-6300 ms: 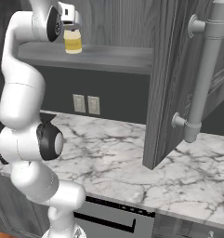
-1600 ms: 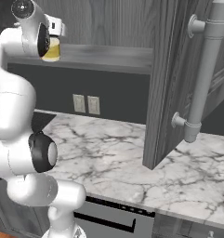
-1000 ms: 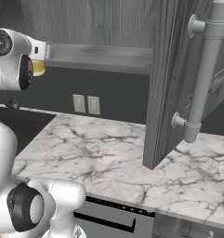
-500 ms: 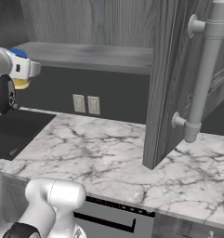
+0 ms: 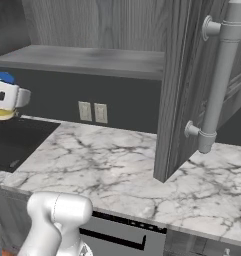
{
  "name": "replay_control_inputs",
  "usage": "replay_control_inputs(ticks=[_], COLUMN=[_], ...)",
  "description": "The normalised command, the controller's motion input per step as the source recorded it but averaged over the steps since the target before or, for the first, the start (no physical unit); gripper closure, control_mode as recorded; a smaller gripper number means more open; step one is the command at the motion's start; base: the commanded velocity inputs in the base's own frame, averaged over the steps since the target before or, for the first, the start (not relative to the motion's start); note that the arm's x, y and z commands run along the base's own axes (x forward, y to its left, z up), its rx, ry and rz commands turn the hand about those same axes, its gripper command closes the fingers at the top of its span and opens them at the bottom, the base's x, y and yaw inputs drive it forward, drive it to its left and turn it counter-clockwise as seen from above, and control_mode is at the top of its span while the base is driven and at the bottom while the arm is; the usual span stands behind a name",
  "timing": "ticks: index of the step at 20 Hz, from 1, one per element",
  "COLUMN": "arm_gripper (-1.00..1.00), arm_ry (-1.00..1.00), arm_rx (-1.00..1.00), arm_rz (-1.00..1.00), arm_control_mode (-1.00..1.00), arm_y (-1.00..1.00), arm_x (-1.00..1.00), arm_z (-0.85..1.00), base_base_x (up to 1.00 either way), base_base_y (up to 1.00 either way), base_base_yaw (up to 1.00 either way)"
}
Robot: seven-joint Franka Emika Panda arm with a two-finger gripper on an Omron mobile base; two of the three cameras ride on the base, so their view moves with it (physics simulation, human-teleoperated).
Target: Move the mayonnaise and condiment bottle from the cabinet to the dining counter.
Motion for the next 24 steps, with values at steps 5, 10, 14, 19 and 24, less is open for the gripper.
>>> replay_control_inputs(ticks=[5,10,14,19,24], arm_gripper=[1.0,1.0,1.0,1.0,1.0], arm_ry=[0.08,0.09,0.15,0.14,0.04], arm_rx=[0.0,-0.01,-0.1,-0.22,-0.28], arm_rz=[0.12,0.08,0.03,0.01,0.01], arm_control_mode=[-1.0,-1.0,-1.0,-1.0,-1.0], arm_y=[-0.26,-0.31,-0.38,-0.38,-0.28], arm_x=[-0.93,-0.82,-0.54,-0.16,-0.02], arm_z=[-0.18,-0.13,-0.12,-0.09,-0.1], base_base_x=[0.0,0.0,0.0,0.0,0.0], base_base_y=[0.0,0.0,0.0,0.0,0.0], base_base_yaw=[0.0,0.0,0.0,0.0,0.0])
